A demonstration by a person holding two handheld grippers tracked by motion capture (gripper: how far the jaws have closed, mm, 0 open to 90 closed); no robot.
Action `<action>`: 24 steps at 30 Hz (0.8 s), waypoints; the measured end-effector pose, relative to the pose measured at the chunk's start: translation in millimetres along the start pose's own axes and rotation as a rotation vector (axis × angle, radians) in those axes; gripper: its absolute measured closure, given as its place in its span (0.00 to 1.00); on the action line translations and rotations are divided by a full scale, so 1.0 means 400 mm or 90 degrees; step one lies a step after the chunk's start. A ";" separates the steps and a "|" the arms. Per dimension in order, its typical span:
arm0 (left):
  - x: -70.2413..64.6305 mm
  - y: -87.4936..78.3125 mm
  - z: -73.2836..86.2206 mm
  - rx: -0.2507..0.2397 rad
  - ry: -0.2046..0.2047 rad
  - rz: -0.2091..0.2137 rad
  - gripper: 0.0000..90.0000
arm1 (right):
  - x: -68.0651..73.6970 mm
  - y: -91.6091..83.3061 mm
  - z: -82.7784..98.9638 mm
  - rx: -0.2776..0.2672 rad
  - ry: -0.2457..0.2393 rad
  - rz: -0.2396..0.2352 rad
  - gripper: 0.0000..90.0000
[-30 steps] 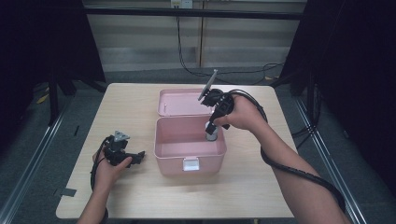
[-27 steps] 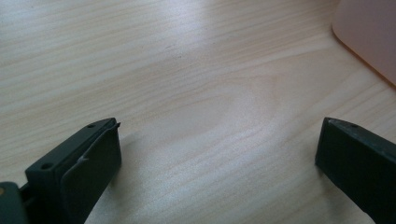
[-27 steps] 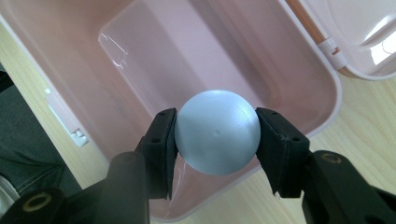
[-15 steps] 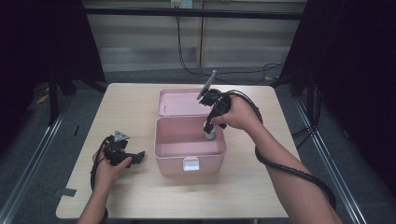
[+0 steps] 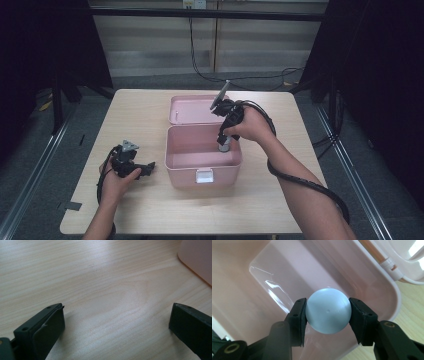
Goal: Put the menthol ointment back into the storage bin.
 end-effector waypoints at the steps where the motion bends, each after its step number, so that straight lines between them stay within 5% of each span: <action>1: 0.000 0.000 0.000 0.000 0.000 0.000 0.00 | -0.001 0.003 0.000 0.002 -0.001 0.000 0.56; 24: 0.000 0.000 0.000 0.000 0.001 0.001 0.00 | -0.002 0.067 -0.017 0.014 0.026 -0.002 0.56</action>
Point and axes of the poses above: each handheld gripper's, and its own axes: y roughly forward along the jaws, z roughly out of its underside, x roughly to its left, the point moved 9 cm from there along y, roughly forward along the jaws, and after that the axes turned 2 degrees about x, right-handed, at the moved point
